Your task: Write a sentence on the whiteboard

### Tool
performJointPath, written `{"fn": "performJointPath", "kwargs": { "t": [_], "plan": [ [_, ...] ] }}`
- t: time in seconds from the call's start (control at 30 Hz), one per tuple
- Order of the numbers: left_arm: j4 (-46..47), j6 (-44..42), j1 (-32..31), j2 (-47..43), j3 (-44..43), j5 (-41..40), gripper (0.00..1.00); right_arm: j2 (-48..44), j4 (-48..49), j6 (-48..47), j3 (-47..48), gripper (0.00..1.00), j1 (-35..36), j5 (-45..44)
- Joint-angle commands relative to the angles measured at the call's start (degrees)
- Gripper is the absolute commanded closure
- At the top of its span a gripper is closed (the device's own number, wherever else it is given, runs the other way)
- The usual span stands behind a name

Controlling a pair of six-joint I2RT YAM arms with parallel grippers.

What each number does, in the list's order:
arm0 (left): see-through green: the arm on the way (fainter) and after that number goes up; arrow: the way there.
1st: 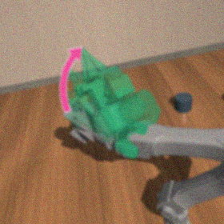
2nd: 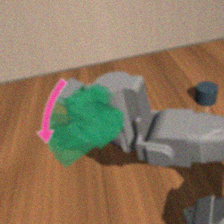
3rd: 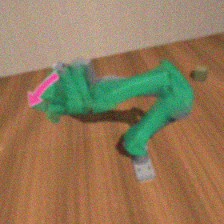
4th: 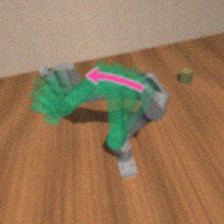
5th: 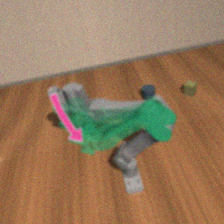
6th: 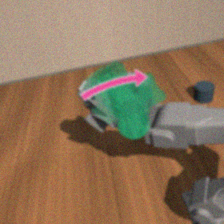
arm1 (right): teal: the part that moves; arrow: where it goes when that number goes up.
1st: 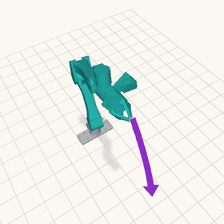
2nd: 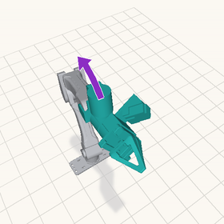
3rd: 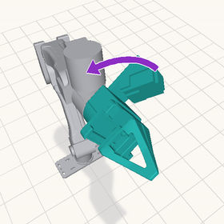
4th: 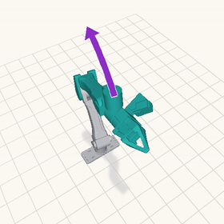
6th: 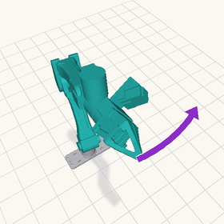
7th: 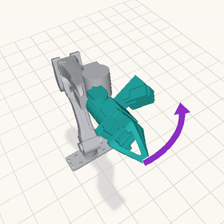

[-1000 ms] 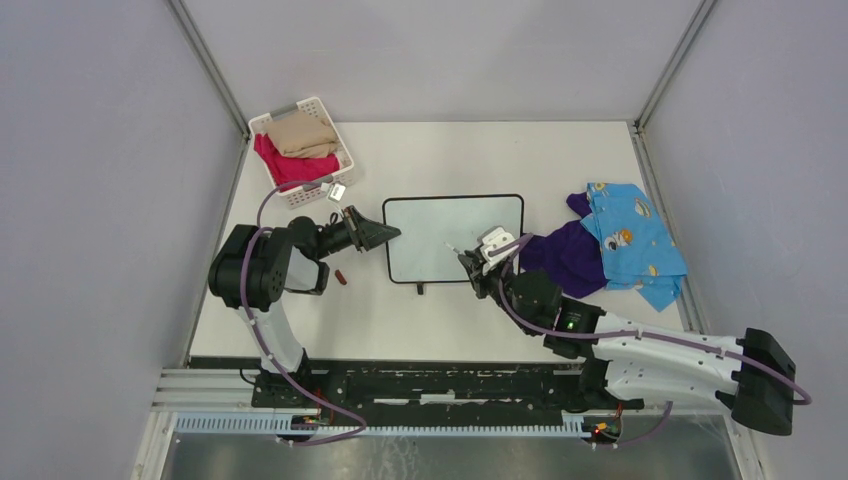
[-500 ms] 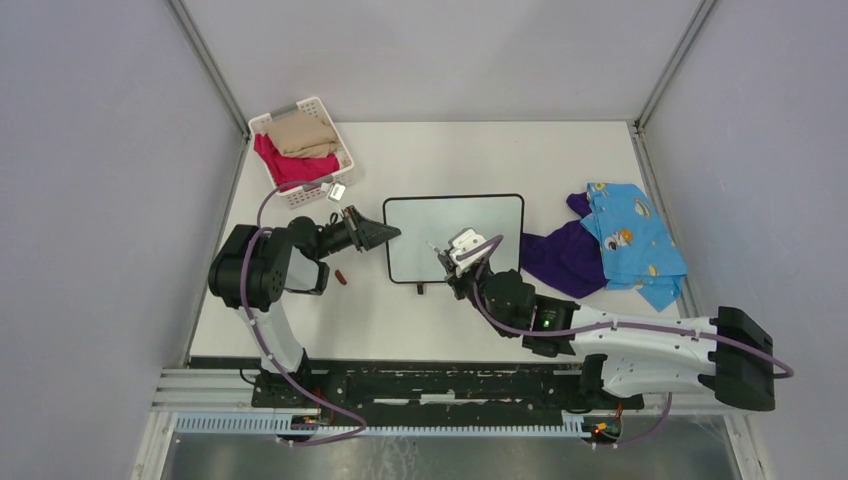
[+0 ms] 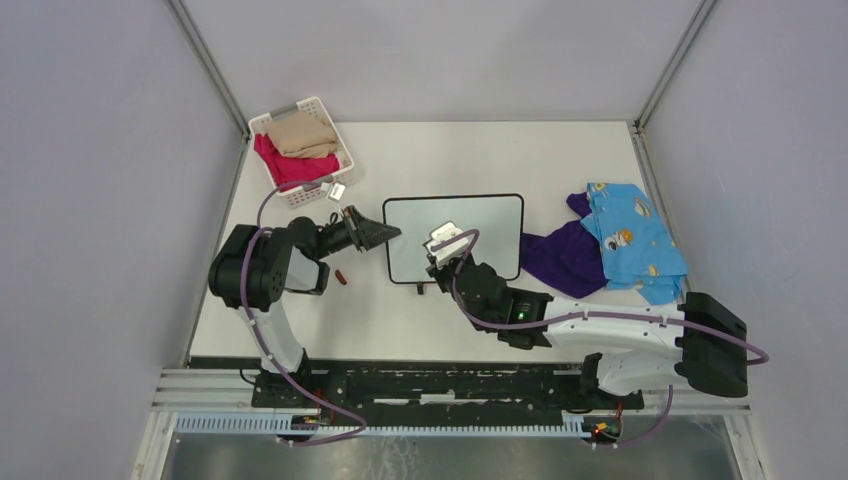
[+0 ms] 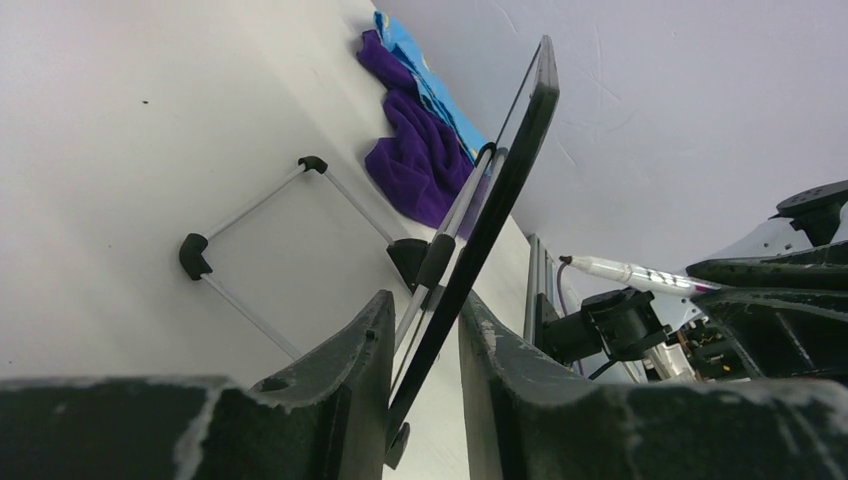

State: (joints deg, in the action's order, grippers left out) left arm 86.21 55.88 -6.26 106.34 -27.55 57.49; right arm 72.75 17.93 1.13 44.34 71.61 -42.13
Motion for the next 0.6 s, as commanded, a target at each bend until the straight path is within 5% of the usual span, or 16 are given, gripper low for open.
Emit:
{"fn": "performJointPath", "kwargs": {
  "t": [0.0, 0.57],
  "plan": [
    [10.4, 4.5, -0.2, -0.5, 0.0, 0.4, 0.61, 0.5, 0.3, 1.6, 2.1, 1.0, 0.3, -2.3],
    [13.3, 6.6, -0.1, 0.4, -0.2, 0.5, 0.68, 5.1, 5.9, 1.2, 4.3, 1.0, 0.2, -3.1]
  ]
}}
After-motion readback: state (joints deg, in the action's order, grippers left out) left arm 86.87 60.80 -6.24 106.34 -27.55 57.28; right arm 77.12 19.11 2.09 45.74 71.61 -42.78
